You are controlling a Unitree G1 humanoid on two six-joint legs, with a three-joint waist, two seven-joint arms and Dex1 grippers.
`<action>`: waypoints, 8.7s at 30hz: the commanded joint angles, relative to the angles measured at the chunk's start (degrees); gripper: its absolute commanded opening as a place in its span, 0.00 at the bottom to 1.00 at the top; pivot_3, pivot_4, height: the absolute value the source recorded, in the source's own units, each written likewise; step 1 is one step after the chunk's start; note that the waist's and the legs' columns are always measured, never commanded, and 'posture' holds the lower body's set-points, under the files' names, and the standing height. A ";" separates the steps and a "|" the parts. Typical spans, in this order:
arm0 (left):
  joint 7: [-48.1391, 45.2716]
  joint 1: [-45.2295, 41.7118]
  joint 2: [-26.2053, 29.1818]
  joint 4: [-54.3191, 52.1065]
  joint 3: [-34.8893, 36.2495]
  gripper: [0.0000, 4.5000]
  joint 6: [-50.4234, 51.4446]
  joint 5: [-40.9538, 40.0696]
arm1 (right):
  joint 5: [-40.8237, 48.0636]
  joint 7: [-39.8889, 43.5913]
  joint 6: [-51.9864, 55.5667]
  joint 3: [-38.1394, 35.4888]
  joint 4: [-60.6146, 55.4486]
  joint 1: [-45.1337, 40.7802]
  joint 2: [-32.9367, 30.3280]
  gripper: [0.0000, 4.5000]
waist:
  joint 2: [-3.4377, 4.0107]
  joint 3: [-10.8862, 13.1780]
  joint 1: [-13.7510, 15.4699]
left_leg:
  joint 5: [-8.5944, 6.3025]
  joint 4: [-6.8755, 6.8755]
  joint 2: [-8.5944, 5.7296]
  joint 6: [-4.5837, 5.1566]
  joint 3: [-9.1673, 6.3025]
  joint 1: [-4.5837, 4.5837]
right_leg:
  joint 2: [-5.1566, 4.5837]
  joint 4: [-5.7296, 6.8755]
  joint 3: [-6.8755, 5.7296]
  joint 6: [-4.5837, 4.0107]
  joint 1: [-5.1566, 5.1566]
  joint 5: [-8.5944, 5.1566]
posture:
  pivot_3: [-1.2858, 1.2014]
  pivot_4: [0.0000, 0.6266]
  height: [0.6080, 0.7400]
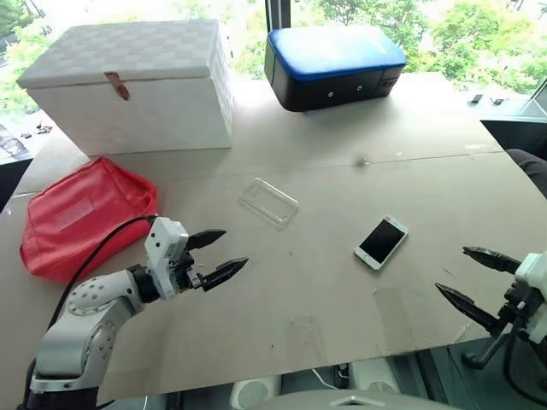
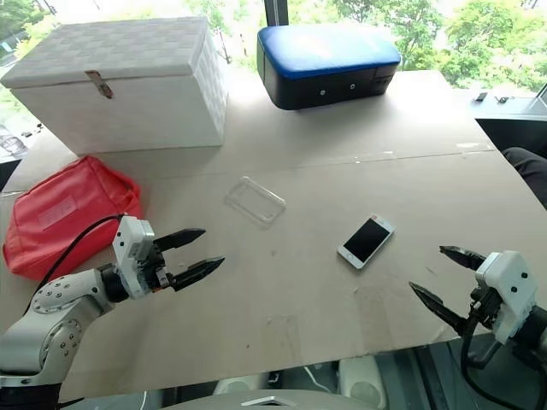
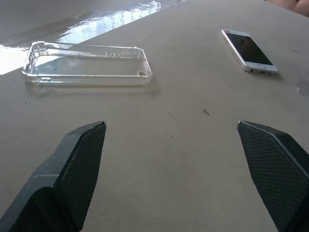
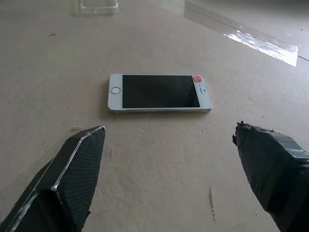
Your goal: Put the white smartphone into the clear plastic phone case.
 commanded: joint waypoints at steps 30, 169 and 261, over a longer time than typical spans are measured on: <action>-30.35 -68.83 -7.07 84.74 -39.62 0.35 -45.34 40.26 | 8.28 -21.14 -10.08 11.91 -21.85 9.03 -6.71 1.00 | -0.34 -0.14 -0.03 | -0.23 0.15 -0.42 0.42 0.37 -0.17 | 0.06 -0.08 0.13 0.24 0.10 -0.15 | 0.52 0.24 1.00; -3.31 -32.28 -6.99 2.75 -18.51 0.98 21.85 11.38 | 5.33 -46.80 35.47 20.99 -15.12 -23.07 8.27 1.00 | 0.04 -0.02 0.06 | -0.54 0.35 -0.65 0.93 -0.15 -0.03 | -0.27 0.22 0.40 0.35 0.33 -0.41 | 0.52 0.24 1.00; -7.51 -10.31 5.20 -10.08 3.25 1.00 6.28 -7.78 | -16.94 -8.01 27.77 58.75 31.18 -67.15 4.66 0.63 | -0.68 -0.47 -3.35 | -1.23 -1.29 0.40 -0.34 -0.56 1.84 | 0.08 -0.74 -0.97 -0.48 0.03 -0.11 | 0.52 0.24 1.00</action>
